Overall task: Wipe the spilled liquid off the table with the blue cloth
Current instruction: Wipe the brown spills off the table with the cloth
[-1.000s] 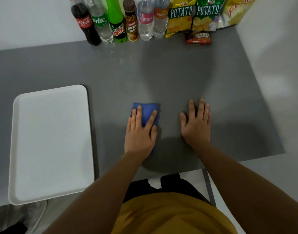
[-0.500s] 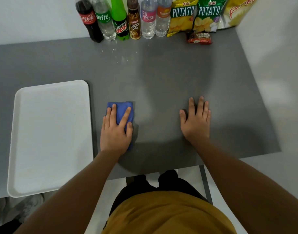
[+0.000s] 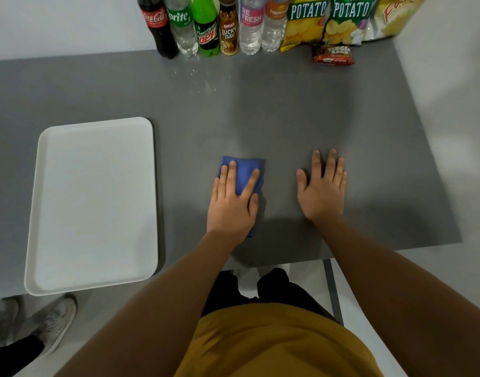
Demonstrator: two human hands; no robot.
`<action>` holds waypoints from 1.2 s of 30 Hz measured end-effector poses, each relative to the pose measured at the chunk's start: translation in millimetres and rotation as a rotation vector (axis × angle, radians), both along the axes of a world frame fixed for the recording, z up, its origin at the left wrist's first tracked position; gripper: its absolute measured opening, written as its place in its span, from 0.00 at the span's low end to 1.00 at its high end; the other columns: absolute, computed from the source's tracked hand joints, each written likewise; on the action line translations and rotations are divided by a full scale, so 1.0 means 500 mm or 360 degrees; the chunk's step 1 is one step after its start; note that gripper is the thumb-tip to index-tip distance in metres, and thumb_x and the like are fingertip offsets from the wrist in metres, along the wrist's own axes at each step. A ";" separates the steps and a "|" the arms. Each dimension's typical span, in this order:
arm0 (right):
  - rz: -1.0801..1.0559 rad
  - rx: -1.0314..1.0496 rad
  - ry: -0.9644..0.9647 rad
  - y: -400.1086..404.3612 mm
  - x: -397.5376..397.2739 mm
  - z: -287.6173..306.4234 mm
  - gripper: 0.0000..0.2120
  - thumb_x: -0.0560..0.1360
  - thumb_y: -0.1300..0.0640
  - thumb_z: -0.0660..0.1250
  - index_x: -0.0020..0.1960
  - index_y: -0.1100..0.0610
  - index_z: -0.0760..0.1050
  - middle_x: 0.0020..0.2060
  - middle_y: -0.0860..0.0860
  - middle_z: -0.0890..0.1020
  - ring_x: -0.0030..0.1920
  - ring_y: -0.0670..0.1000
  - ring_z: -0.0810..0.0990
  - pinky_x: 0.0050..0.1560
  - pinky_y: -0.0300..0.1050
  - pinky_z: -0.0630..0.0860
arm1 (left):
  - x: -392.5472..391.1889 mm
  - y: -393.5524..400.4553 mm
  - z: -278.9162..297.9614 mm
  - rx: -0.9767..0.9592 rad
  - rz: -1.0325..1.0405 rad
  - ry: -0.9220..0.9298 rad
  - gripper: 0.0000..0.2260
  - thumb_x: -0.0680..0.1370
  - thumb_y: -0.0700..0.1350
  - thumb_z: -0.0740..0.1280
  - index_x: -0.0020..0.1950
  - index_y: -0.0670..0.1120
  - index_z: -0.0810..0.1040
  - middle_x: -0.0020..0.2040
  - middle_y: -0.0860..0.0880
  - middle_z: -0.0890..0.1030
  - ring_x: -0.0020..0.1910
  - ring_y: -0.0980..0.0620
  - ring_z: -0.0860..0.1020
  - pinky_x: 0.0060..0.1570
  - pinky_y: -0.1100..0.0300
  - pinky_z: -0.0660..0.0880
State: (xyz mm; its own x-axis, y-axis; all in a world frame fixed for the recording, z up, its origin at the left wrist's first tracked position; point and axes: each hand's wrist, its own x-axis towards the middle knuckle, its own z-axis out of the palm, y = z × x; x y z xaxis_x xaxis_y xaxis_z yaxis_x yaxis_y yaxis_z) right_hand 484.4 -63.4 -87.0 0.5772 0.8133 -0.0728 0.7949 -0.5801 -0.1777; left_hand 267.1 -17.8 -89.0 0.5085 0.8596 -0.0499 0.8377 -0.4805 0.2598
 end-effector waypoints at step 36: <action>0.0007 -0.0033 0.0109 0.001 0.000 0.020 0.32 0.85 0.41 0.52 0.84 0.54 0.53 0.83 0.62 0.50 0.82 0.65 0.47 0.81 0.62 0.47 | -0.038 -0.061 -0.002 -0.0034 -0.0156 0.0058 0.27 0.85 0.58 0.52 0.83 0.59 0.46 0.83 0.43 0.48 0.82 0.42 0.47 0.78 0.50 0.44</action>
State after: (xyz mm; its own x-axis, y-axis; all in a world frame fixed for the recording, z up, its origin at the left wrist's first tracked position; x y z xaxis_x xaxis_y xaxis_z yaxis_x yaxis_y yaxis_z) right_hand 484.6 -62.8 -77.0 0.5665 0.8139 -0.1288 0.7840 -0.5805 -0.2200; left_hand 248.0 -48.1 -89.9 0.5878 0.8043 -0.0878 0.7959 -0.5553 0.2412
